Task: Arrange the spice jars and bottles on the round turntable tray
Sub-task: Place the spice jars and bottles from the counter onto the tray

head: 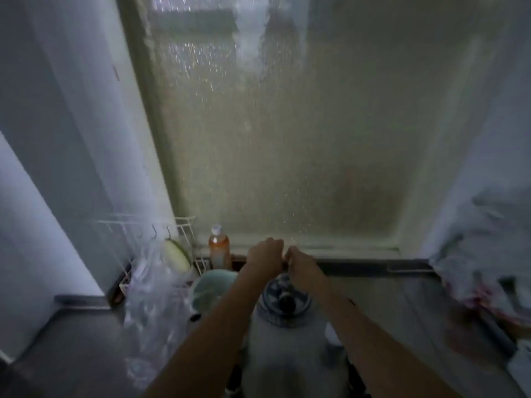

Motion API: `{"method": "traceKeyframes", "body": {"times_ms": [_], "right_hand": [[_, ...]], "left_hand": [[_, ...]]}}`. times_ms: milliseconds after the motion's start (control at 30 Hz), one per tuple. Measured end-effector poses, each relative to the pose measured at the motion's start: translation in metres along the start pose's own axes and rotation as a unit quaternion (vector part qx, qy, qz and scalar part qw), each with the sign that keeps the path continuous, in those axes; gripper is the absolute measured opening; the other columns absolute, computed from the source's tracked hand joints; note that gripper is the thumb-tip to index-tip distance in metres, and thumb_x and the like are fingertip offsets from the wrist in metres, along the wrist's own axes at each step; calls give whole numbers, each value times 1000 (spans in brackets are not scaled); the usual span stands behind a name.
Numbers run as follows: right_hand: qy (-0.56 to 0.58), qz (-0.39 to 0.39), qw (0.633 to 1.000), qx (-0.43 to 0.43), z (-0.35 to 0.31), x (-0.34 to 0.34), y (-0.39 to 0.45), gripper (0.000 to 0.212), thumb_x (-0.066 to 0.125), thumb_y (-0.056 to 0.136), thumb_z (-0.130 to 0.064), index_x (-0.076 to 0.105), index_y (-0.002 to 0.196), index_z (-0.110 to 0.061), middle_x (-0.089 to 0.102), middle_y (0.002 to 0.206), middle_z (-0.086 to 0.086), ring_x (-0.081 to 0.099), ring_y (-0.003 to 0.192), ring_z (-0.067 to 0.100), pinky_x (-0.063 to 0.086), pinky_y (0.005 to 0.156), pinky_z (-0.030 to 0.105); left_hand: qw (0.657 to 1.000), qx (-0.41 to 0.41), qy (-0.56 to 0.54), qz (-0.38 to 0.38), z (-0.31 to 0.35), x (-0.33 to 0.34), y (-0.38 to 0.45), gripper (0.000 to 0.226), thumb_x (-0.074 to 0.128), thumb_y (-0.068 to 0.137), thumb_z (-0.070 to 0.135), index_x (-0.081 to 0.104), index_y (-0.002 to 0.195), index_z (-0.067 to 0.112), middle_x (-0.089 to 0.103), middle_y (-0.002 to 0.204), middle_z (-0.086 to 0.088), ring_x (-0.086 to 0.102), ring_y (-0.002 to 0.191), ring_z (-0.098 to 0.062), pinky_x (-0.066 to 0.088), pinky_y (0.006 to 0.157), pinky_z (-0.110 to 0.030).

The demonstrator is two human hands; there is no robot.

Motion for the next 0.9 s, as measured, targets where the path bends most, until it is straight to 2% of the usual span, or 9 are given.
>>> {"method": "traceKeyframes", "body": {"times_ms": [67, 167, 233, 300, 367, 433, 500, 733, 900], "right_hand": [[42, -3, 999, 7, 22, 33, -2, 20, 47, 93, -7, 53, 112, -9, 61, 115, 16, 58, 99, 28, 46, 84, 35], [124, 13, 991, 43, 66, 89, -10, 25, 53, 90, -6, 57, 115, -7, 65, 113, 14, 61, 104, 29, 47, 82, 31], [101, 64, 991, 65, 93, 108, -6, 18, 50, 91, -10, 59, 107, -10, 66, 106, 11, 62, 96, 26, 48, 74, 31], [57, 144, 984, 87, 114, 114, -5, 10, 48, 90, -11, 58, 93, -12, 64, 96, 9, 60, 88, 26, 39, 64, 30], [32, 192, 978, 75, 124, 124, -5, 7, 50, 88, -9, 57, 88, -12, 63, 95, 10, 57, 90, 29, 39, 67, 34], [-20, 223, 973, 55, 132, 134, -4, 7, 54, 85, -8, 59, 89, -11, 64, 95, 11, 57, 94, 31, 43, 75, 39], [-56, 255, 965, 37, 140, 139, -3, 4, 58, 82, -7, 60, 82, -11, 66, 89, 13, 58, 91, 33, 44, 74, 40], [-32, 292, 956, -1, 147, 148, -3, 15, 46, 89, -13, 51, 76, -13, 62, 92, 16, 50, 100, 33, 39, 75, 42], [-47, 280, 959, -15, 141, 157, -48, 16, 42, 93, -16, 50, 80, -15, 63, 97, 14, 46, 110, 32, 37, 78, 43]], "left_hand": [[999, -10, 16, -29, -1, 47, 0, 26, 49, 92, 14, 52, 116, 3, 55, 122, -17, 53, 110, -31, 44, 93, -40], [999, -33, -35, -24, -9, 122, -1, 29, 47, 91, 9, 54, 119, 2, 56, 125, -16, 53, 113, -29, 43, 97, -38], [986, -75, -147, 25, -24, 151, 2, 20, 45, 92, 8, 59, 106, 6, 63, 108, -13, 59, 98, -26, 48, 82, -32], [958, -131, -236, 101, -46, 170, -2, 14, 49, 89, 9, 54, 79, 17, 61, 80, -1, 56, 73, -17, 39, 57, -21], [940, -146, -270, 151, -56, 188, -4, 21, 51, 86, 8, 44, 72, 22, 55, 74, 3, 49, 65, -14, 31, 54, -23], [938, -111, -267, 192, -58, 201, -2, 17, 52, 85, 7, 47, 74, 19, 61, 77, -4, 51, 66, -18, 32, 56, -27], [940, -81, -245, 225, -59, 210, 2, 10, 53, 82, 8, 53, 75, 14, 65, 77, -9, 55, 66, -23, 38, 58, -30], [904, -8, -242, 352, -63, 215, -13, 20, 55, 81, 6, 49, 65, 17, 62, 64, -9, 49, 55, -18, 37, 54, -30], [904, 26, -264, 336, -51, 221, -62, 31, 51, 87, 7, 38, 64, 23, 51, 62, -2, 52, 60, -25, 32, 55, -30]]}}
Point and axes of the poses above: each hand's wrist, its own y-axis towards the middle knuckle, its own x-axis out of the palm, z = x × y, the point moved 10 cm from there along y, towards the middle knuckle
